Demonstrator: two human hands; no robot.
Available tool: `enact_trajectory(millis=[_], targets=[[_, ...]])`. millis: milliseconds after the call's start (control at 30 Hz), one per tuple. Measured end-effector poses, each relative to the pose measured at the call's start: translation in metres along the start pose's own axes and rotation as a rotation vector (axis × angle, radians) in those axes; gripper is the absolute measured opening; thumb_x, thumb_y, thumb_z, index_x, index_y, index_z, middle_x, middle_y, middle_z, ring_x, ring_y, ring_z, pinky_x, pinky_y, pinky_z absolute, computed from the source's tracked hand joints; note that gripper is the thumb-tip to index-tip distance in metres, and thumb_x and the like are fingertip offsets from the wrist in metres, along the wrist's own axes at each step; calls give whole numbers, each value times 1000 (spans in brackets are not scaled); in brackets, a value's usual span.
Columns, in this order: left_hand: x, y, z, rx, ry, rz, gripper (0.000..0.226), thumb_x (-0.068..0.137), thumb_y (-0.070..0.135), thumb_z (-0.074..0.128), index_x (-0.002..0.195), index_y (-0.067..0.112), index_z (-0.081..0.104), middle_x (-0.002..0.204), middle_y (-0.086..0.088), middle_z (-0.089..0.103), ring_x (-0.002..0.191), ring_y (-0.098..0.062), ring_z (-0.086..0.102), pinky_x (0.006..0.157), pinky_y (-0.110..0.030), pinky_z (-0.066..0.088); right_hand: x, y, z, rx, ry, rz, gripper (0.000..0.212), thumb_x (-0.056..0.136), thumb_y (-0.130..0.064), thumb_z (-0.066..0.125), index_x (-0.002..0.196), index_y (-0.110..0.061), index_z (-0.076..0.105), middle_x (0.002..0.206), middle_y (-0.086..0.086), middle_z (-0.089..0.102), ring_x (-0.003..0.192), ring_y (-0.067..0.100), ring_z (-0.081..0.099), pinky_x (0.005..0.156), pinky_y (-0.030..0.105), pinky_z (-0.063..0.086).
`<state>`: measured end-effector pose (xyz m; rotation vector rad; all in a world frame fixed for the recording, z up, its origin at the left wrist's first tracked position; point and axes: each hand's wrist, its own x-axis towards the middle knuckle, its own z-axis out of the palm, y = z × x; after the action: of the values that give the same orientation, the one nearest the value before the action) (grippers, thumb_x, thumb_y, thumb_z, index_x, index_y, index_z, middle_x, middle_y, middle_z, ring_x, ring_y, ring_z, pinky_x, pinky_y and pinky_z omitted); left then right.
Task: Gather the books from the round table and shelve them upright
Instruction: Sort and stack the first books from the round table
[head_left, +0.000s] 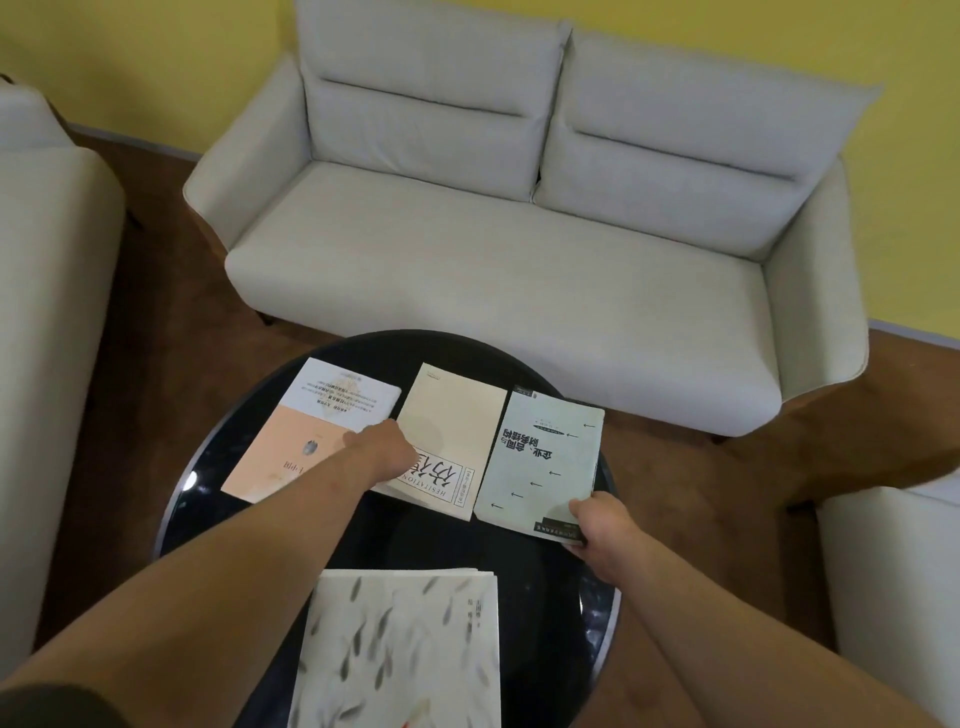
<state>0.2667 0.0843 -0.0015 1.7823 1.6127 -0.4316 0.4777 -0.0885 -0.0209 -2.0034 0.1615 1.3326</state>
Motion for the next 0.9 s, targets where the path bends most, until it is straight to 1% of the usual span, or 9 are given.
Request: enact_trajectory(millis=[67,167,300,367,500,600,700,800,900], targets=[[7,-2,-2,-233,-69,-65,25,90,25,63,109,10,58,108,-8,65,108,-28,60,101,-42,49,-2,4,-2,-18,-6,-17,21,100,-1,44,117,-9,53,112,14,61,87,25,62,62,35,53],[15,-4,-3,-552,-229,-159,33,85,18,73,114,4,63,107,-14,72,104,-31,68,99,-47,53,-4,8,-2,-19,14,-22,23,100,0,41,117,-10,52,113,14,60,86,25,61,63,35,53],[14,-1,6,-583,-343,-193,33,89,18,71,118,5,63,110,-15,74,106,-31,69,102,-49,51,-6,8,-9,-37,33,-25,22,99,-1,40,114,-10,52,111,15,58,85,24,59,70,36,55],[13,-1,6,-565,-377,-182,33,93,17,66,122,4,61,114,-15,73,109,-32,68,102,-49,51,-9,6,-14,-10,18,-14,17,99,0,41,106,-11,52,104,13,57,83,24,59,66,35,54],[3,3,-5,-706,-375,-87,30,98,15,56,128,16,54,113,-13,73,104,-30,71,86,-50,59,-24,-1,-19,60,-49,-31,12,98,-1,45,98,-11,53,103,13,61,88,26,62,64,35,53],[-16,11,-22,-768,-306,22,27,98,16,57,125,21,55,112,-12,74,103,-30,72,88,-54,59,-40,-8,-17,112,-73,-112,11,97,-2,48,102,-11,53,110,15,65,102,31,65,73,40,56],[-46,16,-37,-812,-167,126,31,98,15,57,129,19,54,112,-11,73,102,-29,71,92,-53,57,-63,-16,-19,176,-99,-179,16,97,0,49,110,-9,53,111,14,67,102,31,67,74,41,57],[-84,12,-50,-807,36,235,35,99,16,56,134,17,53,122,-6,69,103,-22,68,91,-44,57,-92,-17,-28,232,-110,-235,21,98,-2,52,118,-8,52,113,14,67,100,30,68,73,39,58],[-130,2,-58,-860,165,317,35,102,20,51,137,20,52,129,1,66,112,-18,64,85,-30,53,-126,-11,-38,231,-76,-295,21,99,-5,54,120,-9,52,114,13,67,101,29,68,84,43,59]])
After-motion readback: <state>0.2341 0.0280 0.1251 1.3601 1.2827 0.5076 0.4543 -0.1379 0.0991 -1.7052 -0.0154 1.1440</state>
